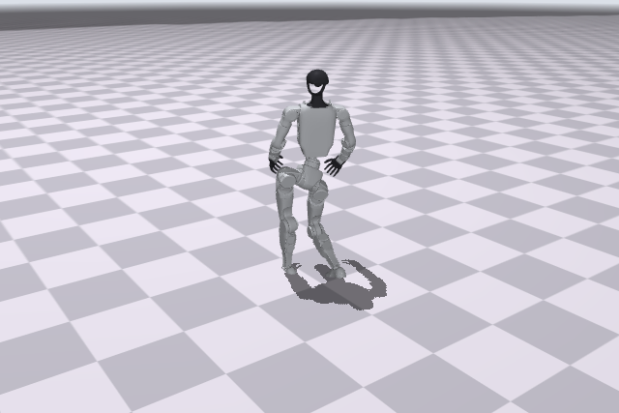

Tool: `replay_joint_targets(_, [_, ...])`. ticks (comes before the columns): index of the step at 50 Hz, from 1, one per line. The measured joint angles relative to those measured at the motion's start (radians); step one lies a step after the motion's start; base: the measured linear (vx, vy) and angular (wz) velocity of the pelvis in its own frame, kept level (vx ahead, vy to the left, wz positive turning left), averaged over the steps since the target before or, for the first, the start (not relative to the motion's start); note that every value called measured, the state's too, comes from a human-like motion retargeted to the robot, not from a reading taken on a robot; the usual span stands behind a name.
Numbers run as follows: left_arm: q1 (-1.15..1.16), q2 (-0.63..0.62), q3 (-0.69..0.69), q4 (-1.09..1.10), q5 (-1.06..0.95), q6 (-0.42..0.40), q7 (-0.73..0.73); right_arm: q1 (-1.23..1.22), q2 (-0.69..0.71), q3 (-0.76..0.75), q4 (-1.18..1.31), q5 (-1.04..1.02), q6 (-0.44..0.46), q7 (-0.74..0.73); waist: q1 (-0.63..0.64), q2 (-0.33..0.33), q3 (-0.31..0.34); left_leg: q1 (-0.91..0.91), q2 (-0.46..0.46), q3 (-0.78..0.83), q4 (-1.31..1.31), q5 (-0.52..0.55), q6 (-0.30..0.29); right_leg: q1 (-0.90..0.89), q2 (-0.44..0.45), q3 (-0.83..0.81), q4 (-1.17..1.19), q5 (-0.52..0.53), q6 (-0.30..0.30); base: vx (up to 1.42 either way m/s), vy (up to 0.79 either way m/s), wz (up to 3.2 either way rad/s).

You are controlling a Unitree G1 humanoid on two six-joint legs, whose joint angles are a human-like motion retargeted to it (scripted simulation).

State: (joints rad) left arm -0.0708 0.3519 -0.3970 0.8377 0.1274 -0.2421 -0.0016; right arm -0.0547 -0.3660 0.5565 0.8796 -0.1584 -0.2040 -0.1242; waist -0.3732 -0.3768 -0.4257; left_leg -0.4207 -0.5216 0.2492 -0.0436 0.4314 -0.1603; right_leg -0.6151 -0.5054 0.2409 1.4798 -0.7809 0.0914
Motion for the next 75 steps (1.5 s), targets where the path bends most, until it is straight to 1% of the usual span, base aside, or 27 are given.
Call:
replay_joint_targets(3, [0.015,-0.018,-0.007,0.05,0.008,0.017,-0.005,-0.03,-0.003,-0.004,0.002,0.005,-0.013,-0.026,-0.019,0.005,0.006,0.015,0.014,0.066,0.01,-0.158,0.106,-0.074,-0.026,-0.048,-0.03,-0.02,0.002,-0.74,0.0,0.44])
replay_joint_targets(5, [0.027,-0.033,-0.012,0.118,0.015,0.02,-0.021,-0.051,-0.017,-0.005,0.012,0.026,-0.028,-0.036,0.039,0.07,0.079,-0.113,0.211,0.173,0.621,-0.601,0.187,-0.03,0.066,-0.128,-0.074,-0.012,-0.007,-0.68,0.09,-0.76])
replay_joint_targets(6, [0.052,-0.043,-0.019,0.136,0.017,0.025,-0.028,-0.046,-0.02,-0.009,0.013,0.029,-0.029,-0.043,0.034,0.058,0.099,-0.129,0.247,0.196,0.817,-0.669,0.23,-0.045,0.053,-0.127,-0.057,-0.006,-0.003,-0.8,0.09,-0.97])
replay_joint_targets(7, [0.071,-0.049,-0.025,0.158,0.018,0.027,-0.035,-0.042,-0.024,-0.015,0.013,0.035,-0.031,-0.047,0.068,0.1,0.131,-0.155,0.358,0.186,1.059,-0.768,0.257,-0.052,0.121,-0.16,-0.06,0.01,-0.016,-0.85,0.09,-2.15])
replay_joint_targets(8, [0.081,-0.046,-0.027,0.188,0.017,0.023,-0.047,-0.038,-0.029,-0.025,0.008,0.046,-0.034,-0.047,0.18,0.252,0.188,-0.2,0.622,0.109,1.392,-0.929,0.252,-0.044,0.35,-0.263,-0.102,0.044,-0.067,-0.79,0.08,-3.55])
replay_joint_targets(9, [0.092,-0.055,-0.028,0.213,0.014,0.023,-0.056,-0.031,-0.043,-0.037,0.003,0.052,-0.036,-0.045,0.261,0.359,0.209,-0.198,0.779,0.05,1.564,-0.99,0.236,-0.055,0.502,-0.321,-0.166,0.098,-0.096,-0.75,0.03,-4.2])
replay_joint_targets(10, [0.104,-0.072,-0.03,0.237,0.01,0.026,-0.065,-0.021,-0.061,-0.049,-0.003,0.055,-0.038,-0.042,0.325,0.444,0.212,-0.173,0.883,0.0,1.656,-0.999,0.215,-0.076,0.616,-0.356,-0.241,0.16,-0.113,-0.76,-0.02,-3.12])
replay_joint_targets(12, [0.129,-0.09,-0.023,0.275,0.003,0.029,-0.076,0.005,-0.082,-0.063,-0.015,0.062,-0.042,-0.033,0.367,0.513,0.202,-0.088,0.909,-0.043,1.698,-0.954,0.166,-0.12,0.714,-0.375,-0.355,0.261,-0.103,-0.75,-0.05,-2.02])
replay_joint_targets(15, [0.15,-0.111,-0.008,0.314,-0.018,0.032,-0.071,0.039,-0.099,-0.082,-0.026,0.069,-0.042,-0.031,0.385,0.58,0.188,0.012,0.856,-0.063,1.624,-0.904,0.094,-0.188,0.806,-0.374,-0.508,0.403,-0.055,-0.72,-0.05,-1.33])
replay_joint_targets(17, [0.146,-0.121,0.0,0.324,-0.029,0.029,-0.058,0.046,-0.102,-0.093,-0.025,0.072,-0.041,-0.045,0.373,0.597,0.186,0.038,0.802,-0.045,1.511,-0.952,0.089,-0.241,0.822,-0.355,-0.575,0.468,-0.011,-0.69,-0.07,-0.89])
replay_joint_targets(21, [0.111,-0.132,0.001,0.315,-0.029,0.024,-0.017,0.043,-0.087,-0.115,-0.018,0.081,-0.035,-0.074,0.322,0.581,0.209,0.012,0.713,0.04,1.294,-1.169,0.154,-0.359,0.757,-0.336,-0.577,0.384,0.015,-0.69,-0.12,-0.47])
replay_joint_targets(23, [0.082,-0.134,-0.008,0.305,-0.023,0.026,0.002,0.033,-0.074,-0.125,-0.015,0.085,-0.029,-0.081,0.269,0.541,0.219,-0.006,0.631,0.093,1.182,-1.197,0.189,-0.404,0.662,-0.312,-0.484,0.297,0.011,-0.65,-0.16,0.15])
replay_joint_targets(25, [0.079,-0.14,-0.019,0.296,-0.019,0.026,0.011,0.045,-0.055,-0.121,-0.012,0.085,-0.025,-0.082,0.239,0.531,0.238,-0.04,0.626,0.132,1.184,-1.211,0.199,-0.42,0.605,-0.302,-0.334,0.245,-0.016,-0.62,-0.18,0.05])
replay_joint_targets(31, [0.079,-0.104,-0.012,0.199,-0.061,0.034,0.009,0.064,-0.045,-0.113,-0.057,0.073,-0.003,-0.086,0.117,0.438,0.221,-0.015,0.437,0.19,0.919,-1.056,0.214,-0.24,0.229,-0.201,0.031,0.088,-0.079,-0.48,-0.22,-0.1])
replay_joint_targets(35, [0.096,-0.062,0.024,0.158,-0.085,0.036,0.019,0.07,-0.031,-0.109,-0.077,0.077,-0.002,-0.084,0.105,0.334,0.195,0.02,0.367,0.237,0.77,-0.951,0.218,-0.089,-0.008,-0.189,0.04,0.061,-0.05,-0.45,-0.35,-0.96])
replay_joint_targets(38, [0.127,-0.035,0.077,0.166,-0.106,0.043,0.048,0.054,-0.014,-0.084,-0.083,0.064,-0.008,-0.076,0.136,0.248,0.194,0.023,0.381,0.279,0.762,-0.901,0.204,-0.018,-0.076,-0.231,-0.046,0.019,-0.005,-0.43,-0.46,-1.72])
replay_joint_targets(40, [0.159,-0.024,0.117,0.182,-0.117,0.053,0.061,0.035,-0.003,-0.055,-0.087,0.049,-0.014,-0.063,0.178,0.214,0.21,-0.017,0.45,0.252,0.866,-0.898,0.172,0.003,-0.039,-0.265,-0.104,-0.029,-0.003,-0.46,-0.52,-2.42])
replay_joint_targets(42, [0.198,-0.023,0.149,0.198,-0.116,0.063,0.053,0.009,-0.002,-0.024,-0.094,0.034,-0.025,-0.045,0.233,0.219,0.231,-0.08,0.605,0.243,1.057,-0.905,0.173,-0.001,0.05,-0.31,-0.147,-0.048,-0.03,-0.45,-0.48,-2.81])
replay_joint_targets(45, [0.264,-0.042,0.168,0.22,-0.103,0.076,0.002,-0.031,-0.018,0.02,-0.106,0.032,-0.04,-0.014,0.346,0.296,0.266,-0.155,0.831,0.135,1.378,-0.948,0.178,0.013,0.299,-0.352,-0.211,-0.038,-0.079,-0.37,-0.41,-3.43])
replay_joint_targets(47, [0.303,-0.067,0.15,0.235,-0.087,0.082,-0.047,-0.057,-0.045,0.04,-0.112,0.039,-0.039,0.002,0.415,0.364,0.296,-0.138,0.891,0.029,1.536,-0.957,0.167,0.047,0.47,-0.347,-0.264,-0.008,-0.104,-0.29,-0.33,-3.55])
replay_joint_targets(49, [0.33,-0.095,0.119,0.251,-0.068,0.084,-0.093,-0.081,-0.073,0.053,-0.116,0.043,-0.035,0.018,0.461,0.433,0.326,-0.08,0.886,-0.059,1.636,-0.951,0.14,0.076,0.614,-0.326,-0.317,0.044,-0.118,-0.29,-0.24,-3.24])
replay_joint_targets(52, [0.35,-0.125,0.074,0.278,-0.042,0.082,-0.139,-0.108,-0.097,0.063,-0.118,0.054,-0.028,0.031,0.472,0.501,0.353,0.026,0.789,-0.128,1.68,-0.93,0.092,0.076,0.757,-0.279,-0.361,0.126,-0.113,-0.29,-0.13,-2.73])
replay_joint_targets(55, [0.339,-0.135,0.038,0.304,-0.029,0.076,-0.153,-0.121,-0.1,0.056,-0.114,0.079,-0.023,0.03,0.433,0.544,0.375,0.127,0.687,-0.151,1.619,-0.937,0.058,0.05,0.854,-0.236,-0.384,0.192,-0.092,-0.31,-0.06,-2.28])
replay_joint_targets(58, [0.293,-0.123,0.018,0.319,-0.037,0.068,-0.137,-0.119,-0.086,0.033,-0.096,0.12,-0.018,0.013,0.362,0.564,0.399,0.198,0.624,-0.146,1.487,-1.017,0.07,0.004,0.911,-0.207,-0.404,0.252,-0.055,-0.34,-0.04,-1.93])
replay_joint_targets(63, [0.147,-0.066,0.029,0.31,-0.098,0.059,-0.073,-0.109,-0.044,-0.043,-0.033,0.219,-0.008,-0.017,0.234,0.523,0.45,0.237,0.541,-0.067,1.207,-1.218,0.173,-0.101,0.864,-0.193,-0.436,0.277,-0.013,-0.41,-0.05,-1.49])
replay_joint_targets(68, [-0.02,-0.016,0.054,0.303,-0.154,0.064,-0.003,-0.088,-0.003,-0.124,0.044,0.297,0.001,-0.035,0.119,0.418,0.447,0.17,0.4,0.043,0.924,-1.216,0.254,-0.262,0.64,-0.198,-0.421,0.218,0.01,-0.47,-0.11,-0.89])
replay_joint_targets(75, [-0.126,-0.064,-0.008,0.297,-0.16,0.066,-0.011,-0.044,-0.01,-0.167,0.058,0.267,0.008,-0.009,0.039,0.42,0.469,0.108,0.364,0.178,0.752,-1.148,0.255,-0.272,0.246,-0.349,-0.229,0.075,-0.078,-0.38,-0.16,-0.97])
